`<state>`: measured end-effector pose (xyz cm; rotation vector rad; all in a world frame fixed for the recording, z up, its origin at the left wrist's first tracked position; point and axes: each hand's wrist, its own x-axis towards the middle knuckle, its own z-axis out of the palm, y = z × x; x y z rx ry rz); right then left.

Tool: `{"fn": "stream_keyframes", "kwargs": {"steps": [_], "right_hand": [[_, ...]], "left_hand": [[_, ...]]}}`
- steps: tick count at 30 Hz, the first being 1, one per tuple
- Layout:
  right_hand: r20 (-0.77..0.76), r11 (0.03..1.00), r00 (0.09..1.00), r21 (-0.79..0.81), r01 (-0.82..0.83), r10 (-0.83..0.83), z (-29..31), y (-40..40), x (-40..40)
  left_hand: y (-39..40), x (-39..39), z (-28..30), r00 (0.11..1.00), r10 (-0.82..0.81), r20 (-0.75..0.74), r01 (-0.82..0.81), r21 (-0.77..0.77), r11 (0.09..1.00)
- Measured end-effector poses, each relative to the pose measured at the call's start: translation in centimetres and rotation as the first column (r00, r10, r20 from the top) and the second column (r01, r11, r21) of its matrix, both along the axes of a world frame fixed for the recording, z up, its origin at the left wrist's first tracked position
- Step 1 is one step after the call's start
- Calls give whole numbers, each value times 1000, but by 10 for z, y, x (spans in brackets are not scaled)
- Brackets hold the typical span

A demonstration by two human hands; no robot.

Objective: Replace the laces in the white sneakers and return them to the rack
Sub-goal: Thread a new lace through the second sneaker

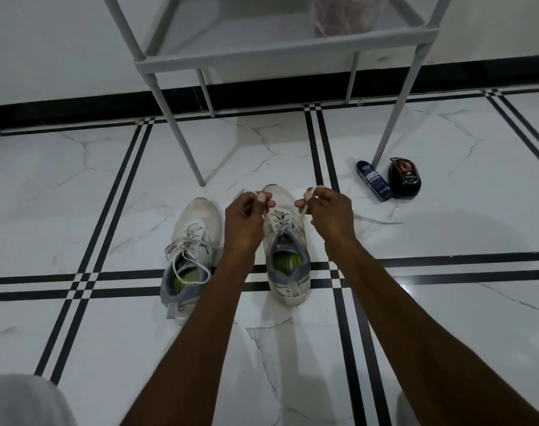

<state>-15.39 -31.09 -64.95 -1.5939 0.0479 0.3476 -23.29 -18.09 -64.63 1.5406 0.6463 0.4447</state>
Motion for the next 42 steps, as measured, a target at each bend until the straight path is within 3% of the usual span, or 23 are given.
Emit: {"fn": "stream_keyframes", "kwargs": {"steps": [3, 6, 8, 10, 13, 16, 19, 22, 27, 31, 34, 37, 42], "right_hand": [[38, 977, 980, -93, -189, 194, 1, 9, 2], [52, 801, 825, -282, -528, 562, 8, 13, 3], [24, 684, 711, -295, -667, 703, 17, 11, 2], [40, 645, 670, -318, -695, 742, 23, 9, 3], [150, 672, 691, -448, -590, 707, 22, 5, 11], [176, 639, 672, -547, -540, 719, 18, -3, 20], [191, 608, 652, -615, -503, 733, 20, -11, 25], [190, 615, 653, -595, -517, 733, 22, -16, 26], [117, 658, 680, -415, -629, 724, 27, -17, 24], [136, 599, 657, -576, -556, 741, 25, -16, 23], [362, 701, 673, -631, -332, 645, 13, -7, 17], [538, 817, 685, -557, -149, 491, 0, -1, 6], [495, 929, 803, -323, -183, 331, -9, -2, -8]], "left_hand": [[10, 9, 19, 990, -133, 54, 123, 164, 979], [18, 15, 27, 966, -255, 45, 227, 326, 918], [22, 16, 26, 952, -305, 34, 277, 329, 903], [23, 16, 21, 941, -337, 17, 323, 243, 915], [21, 14, 5, 926, -366, -96, 376, 118, 919], [20, 9, -13, 908, -364, -206, 392, 116, 912], [22, 9, -22, 930, -326, -167, 354, 174, 919], [23, 10, -20, 935, -320, -150, 345, 184, 920], [25, 8, -20, 930, -333, -157, 356, 152, 922], [24, 7, -17, 929, -328, -172, 354, 154, 922], [23, 6, -17, 928, -327, -178, 357, 178, 917], [20, 5, -13, 917, -355, -183, 387, 183, 904], [18, 3, -9, 884, -420, -207, 437, 42, 898]]}}
